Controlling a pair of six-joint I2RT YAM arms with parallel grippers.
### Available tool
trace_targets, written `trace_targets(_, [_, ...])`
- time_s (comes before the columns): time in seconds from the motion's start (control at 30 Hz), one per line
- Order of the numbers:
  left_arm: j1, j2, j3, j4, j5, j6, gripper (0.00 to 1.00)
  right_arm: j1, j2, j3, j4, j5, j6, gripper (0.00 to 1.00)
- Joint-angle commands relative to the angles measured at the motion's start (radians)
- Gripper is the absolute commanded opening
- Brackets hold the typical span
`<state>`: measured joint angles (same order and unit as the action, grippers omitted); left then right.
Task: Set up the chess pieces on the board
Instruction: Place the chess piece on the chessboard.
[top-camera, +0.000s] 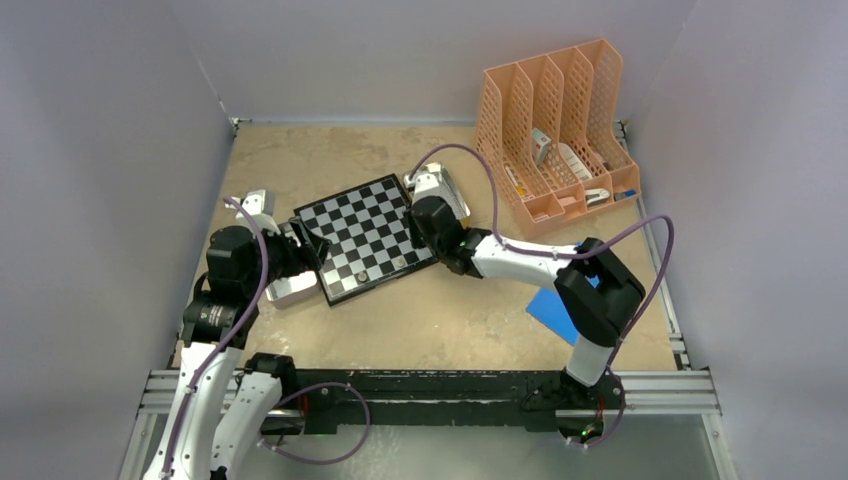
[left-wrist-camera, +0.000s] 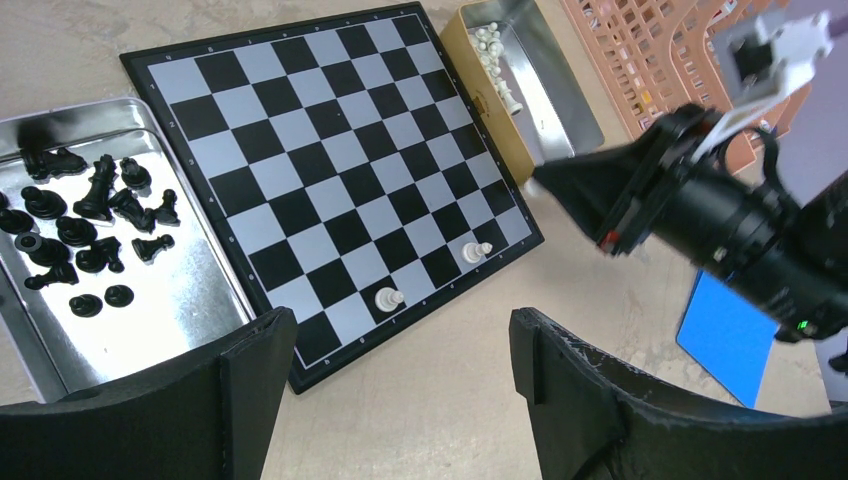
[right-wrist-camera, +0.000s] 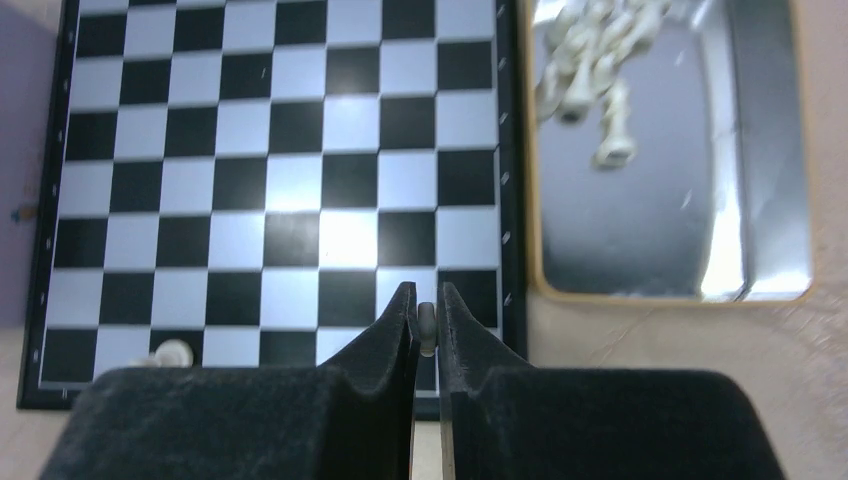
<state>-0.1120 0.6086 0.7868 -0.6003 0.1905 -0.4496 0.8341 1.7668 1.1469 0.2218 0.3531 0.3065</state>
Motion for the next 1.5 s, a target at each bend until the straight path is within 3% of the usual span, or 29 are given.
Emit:
trace_targets(0.0, [0.006, -0.001, -0.008, 0.039, 0.004, 0.017, 0.78, 0.048, -0.059, -0.065, 0.054, 0.073, 0.057, 0.07])
trace_targets(0.37, [0.006, -0.001, -0.008, 0.04, 0.007, 0.017, 0.78, 0.102, -0.033, -0.152, 0.123, 0.092, 0.098, 0.07])
trace_targets(1.47, [0.006, 0.0, -0.008, 0.041, 0.009, 0.017, 0.78, 0.115, 0.078, -0.122, 0.16, 0.096, 0.098, 0.11])
